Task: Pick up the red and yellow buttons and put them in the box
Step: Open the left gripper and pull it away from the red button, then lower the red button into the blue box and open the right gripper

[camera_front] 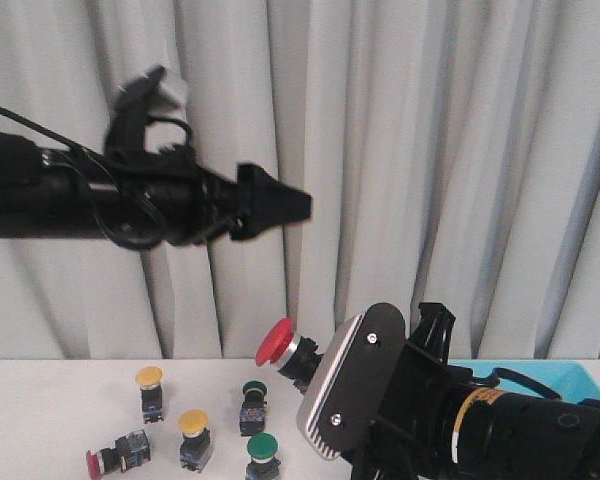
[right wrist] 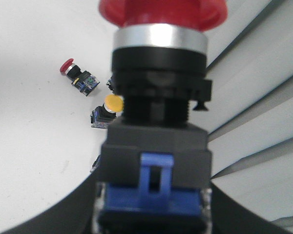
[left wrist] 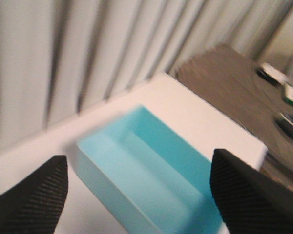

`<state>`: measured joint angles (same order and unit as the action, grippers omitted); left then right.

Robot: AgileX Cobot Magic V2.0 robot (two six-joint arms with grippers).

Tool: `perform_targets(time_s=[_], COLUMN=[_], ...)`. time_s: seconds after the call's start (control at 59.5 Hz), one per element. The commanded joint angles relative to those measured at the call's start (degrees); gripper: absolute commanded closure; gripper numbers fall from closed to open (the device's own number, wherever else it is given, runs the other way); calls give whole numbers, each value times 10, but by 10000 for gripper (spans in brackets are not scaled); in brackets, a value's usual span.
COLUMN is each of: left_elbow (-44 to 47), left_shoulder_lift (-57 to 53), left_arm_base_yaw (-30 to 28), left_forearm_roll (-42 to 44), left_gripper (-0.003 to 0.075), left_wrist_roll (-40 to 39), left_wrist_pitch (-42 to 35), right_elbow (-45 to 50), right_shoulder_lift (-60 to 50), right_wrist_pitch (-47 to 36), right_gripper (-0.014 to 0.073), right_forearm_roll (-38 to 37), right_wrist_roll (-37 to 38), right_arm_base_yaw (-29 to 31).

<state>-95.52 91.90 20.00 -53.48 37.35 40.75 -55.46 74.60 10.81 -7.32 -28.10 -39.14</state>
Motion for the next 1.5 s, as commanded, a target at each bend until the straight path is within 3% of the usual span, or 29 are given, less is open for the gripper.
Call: perform_targets(time_s=[0.0,0.202,0.387,0.605,0.757,1.228,1.379,1.48], left_elbow=[-16,-16,-16,-16,-16,-16,-16,-16], left_shoulder_lift=[-42,-55,-54,-54,-54,-54,-54,-54], left_arm_base_yaw=[-16,-49,-53,-53,-53,-53,-53,-53], left_forearm_roll=[19,185,336,374,377,410,410,410], left_gripper=[144,144,144,144,144,144,144,144], left_wrist_roll=[-2,-72,-168,-185,-185,-185,-185,-185], left_wrist_pitch=[-82,-47,34,56,56,65,65,66], right_elbow=[-19,-19,-19,-19,-19,-20,-37,-62], right_shoulder_lift=[-15,-15,-15,19,87,301,328,337], right_wrist_pitch=[-38,-59,-86,-66,-32,-22,10,44], right_gripper=[603,601,601,601,601,588,505,407], right_forearm_roll=[-1,1,1,1,1,-18,-14,-7], right_wrist_roll=[-1,42,136,189,234,269,286,287], right_arm_base_yaw=[1,39,135,272,334,347,347,347])
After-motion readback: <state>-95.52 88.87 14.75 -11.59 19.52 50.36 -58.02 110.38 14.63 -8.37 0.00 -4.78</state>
